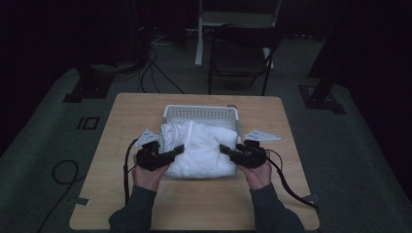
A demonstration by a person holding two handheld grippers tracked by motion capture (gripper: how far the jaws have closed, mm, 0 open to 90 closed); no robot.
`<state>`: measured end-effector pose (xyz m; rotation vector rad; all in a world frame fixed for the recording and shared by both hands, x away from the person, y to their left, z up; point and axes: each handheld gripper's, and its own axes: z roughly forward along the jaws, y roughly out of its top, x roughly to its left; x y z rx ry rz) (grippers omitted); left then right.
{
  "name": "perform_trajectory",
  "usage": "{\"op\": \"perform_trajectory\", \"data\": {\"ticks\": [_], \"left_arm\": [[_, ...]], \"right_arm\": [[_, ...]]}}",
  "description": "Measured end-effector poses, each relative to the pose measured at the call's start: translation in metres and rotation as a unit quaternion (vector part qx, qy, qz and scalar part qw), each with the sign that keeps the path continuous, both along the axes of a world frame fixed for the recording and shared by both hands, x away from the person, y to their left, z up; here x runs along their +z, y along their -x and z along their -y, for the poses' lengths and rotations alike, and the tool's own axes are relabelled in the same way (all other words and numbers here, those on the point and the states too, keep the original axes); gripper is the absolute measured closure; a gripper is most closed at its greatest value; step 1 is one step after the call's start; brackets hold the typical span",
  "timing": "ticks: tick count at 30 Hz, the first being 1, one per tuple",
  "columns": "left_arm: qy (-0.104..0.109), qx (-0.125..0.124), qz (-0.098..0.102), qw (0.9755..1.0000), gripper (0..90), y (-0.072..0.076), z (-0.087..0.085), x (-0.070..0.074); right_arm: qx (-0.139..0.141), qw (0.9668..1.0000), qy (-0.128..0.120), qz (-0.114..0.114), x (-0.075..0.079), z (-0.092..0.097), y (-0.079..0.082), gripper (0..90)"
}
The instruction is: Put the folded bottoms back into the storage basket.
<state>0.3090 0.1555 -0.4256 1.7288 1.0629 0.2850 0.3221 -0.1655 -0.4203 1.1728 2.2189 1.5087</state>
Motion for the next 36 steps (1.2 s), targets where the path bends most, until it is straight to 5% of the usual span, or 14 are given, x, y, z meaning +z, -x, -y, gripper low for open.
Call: {"op": "perform_trajectory", "data": {"ticks": [36], "left_arm": [[0.007,0.005,0.011,0.9999,56.6,-0.036,-0.002,0.014]], "right_arm": [[-0.013,0.9999,0.003,0.009,0.02,-0.005,-0.032,67.8]]}}
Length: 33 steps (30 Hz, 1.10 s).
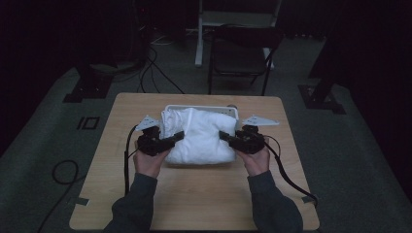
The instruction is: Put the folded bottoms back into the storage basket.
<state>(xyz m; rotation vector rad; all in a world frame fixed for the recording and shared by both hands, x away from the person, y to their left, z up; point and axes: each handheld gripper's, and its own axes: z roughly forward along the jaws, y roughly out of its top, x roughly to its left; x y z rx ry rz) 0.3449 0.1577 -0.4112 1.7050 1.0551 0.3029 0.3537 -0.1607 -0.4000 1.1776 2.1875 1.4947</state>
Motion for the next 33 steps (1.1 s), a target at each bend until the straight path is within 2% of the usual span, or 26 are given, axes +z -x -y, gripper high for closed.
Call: {"op": "perform_trajectory", "data": {"ticks": [33], "left_arm": [[-0.014,0.002,0.002,0.9999,56.6,-0.035,0.006,0.004]], "right_arm": [[-0.018,0.9998,0.004,-0.006,0.004,0.0,-0.03,67.8]]}}
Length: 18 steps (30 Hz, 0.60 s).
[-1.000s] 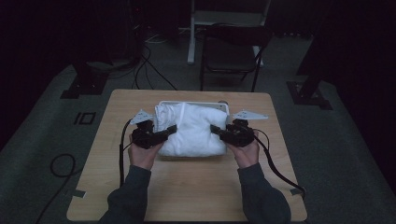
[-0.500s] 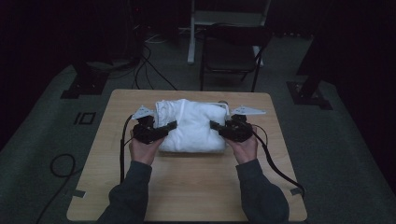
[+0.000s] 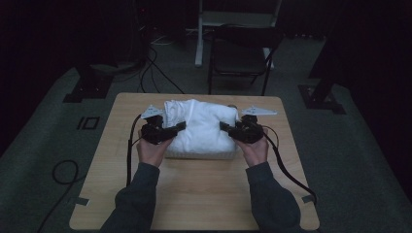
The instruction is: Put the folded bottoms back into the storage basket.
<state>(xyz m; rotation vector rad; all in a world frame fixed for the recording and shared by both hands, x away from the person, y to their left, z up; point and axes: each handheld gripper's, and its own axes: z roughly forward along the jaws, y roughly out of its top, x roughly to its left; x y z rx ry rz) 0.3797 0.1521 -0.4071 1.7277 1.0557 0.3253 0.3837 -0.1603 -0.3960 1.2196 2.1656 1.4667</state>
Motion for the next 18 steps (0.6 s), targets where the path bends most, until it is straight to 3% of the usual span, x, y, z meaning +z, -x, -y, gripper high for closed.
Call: {"op": "perform_trajectory", "data": {"ticks": [18], "left_arm": [[-0.005,0.013,-0.008,0.9999,56.6,-0.022,0.002,-0.006]], "right_arm": [[-0.016,0.9997,0.019,-0.004,-0.002,-0.006,-0.02,68.0]]}}
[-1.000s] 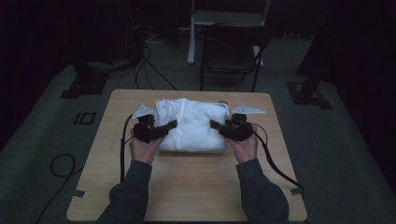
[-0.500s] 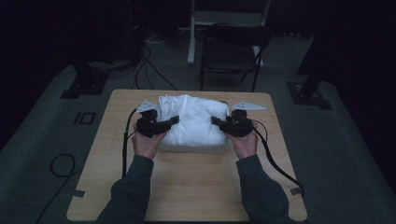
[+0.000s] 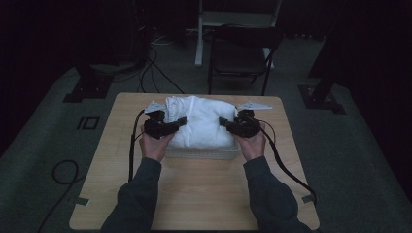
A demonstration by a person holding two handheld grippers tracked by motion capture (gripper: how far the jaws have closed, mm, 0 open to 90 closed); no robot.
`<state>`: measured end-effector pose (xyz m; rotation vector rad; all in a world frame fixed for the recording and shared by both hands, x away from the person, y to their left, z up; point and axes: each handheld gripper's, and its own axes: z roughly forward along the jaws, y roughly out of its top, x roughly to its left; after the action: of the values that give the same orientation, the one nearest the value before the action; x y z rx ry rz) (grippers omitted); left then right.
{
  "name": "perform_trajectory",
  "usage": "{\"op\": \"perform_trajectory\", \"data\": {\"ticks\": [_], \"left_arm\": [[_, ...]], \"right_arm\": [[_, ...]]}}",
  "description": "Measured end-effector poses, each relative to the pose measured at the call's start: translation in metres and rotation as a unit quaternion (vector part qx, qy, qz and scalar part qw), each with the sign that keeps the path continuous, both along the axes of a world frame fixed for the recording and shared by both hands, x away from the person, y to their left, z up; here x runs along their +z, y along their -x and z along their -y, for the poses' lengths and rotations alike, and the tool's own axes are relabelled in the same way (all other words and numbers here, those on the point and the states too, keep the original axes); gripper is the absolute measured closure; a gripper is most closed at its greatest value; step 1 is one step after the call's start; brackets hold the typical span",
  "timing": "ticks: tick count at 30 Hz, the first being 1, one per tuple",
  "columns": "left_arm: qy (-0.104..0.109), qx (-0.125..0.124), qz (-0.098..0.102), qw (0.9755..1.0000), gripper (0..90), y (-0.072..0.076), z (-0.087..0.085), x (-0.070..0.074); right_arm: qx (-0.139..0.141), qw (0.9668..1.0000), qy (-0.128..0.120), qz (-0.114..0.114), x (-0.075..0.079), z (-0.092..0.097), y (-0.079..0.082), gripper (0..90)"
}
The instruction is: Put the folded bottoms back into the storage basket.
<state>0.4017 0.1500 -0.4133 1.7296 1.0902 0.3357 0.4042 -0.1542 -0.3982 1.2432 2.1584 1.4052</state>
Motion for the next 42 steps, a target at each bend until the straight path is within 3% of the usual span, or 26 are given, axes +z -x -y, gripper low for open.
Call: {"op": "perform_trajectory", "data": {"ticks": [16,32,42], "left_arm": [[-0.015,0.012,-0.017,0.9997,56.7,-0.018,0.003,-0.011],[-0.024,0.015,-0.021,0.9994,56.7,-0.027,0.003,-0.015],[-0.037,0.019,-0.025,0.9988,56.7,-0.034,0.008,-0.018]], "right_arm": [[-0.015,0.9997,0.012,-0.015,-0.012,-0.005,-0.017,68.0],[-0.021,0.9994,0.009,-0.026,-0.018,-0.008,-0.026,68.0],[-0.03,0.999,0.02,-0.028,-0.023,-0.009,-0.032,68.0]]}}
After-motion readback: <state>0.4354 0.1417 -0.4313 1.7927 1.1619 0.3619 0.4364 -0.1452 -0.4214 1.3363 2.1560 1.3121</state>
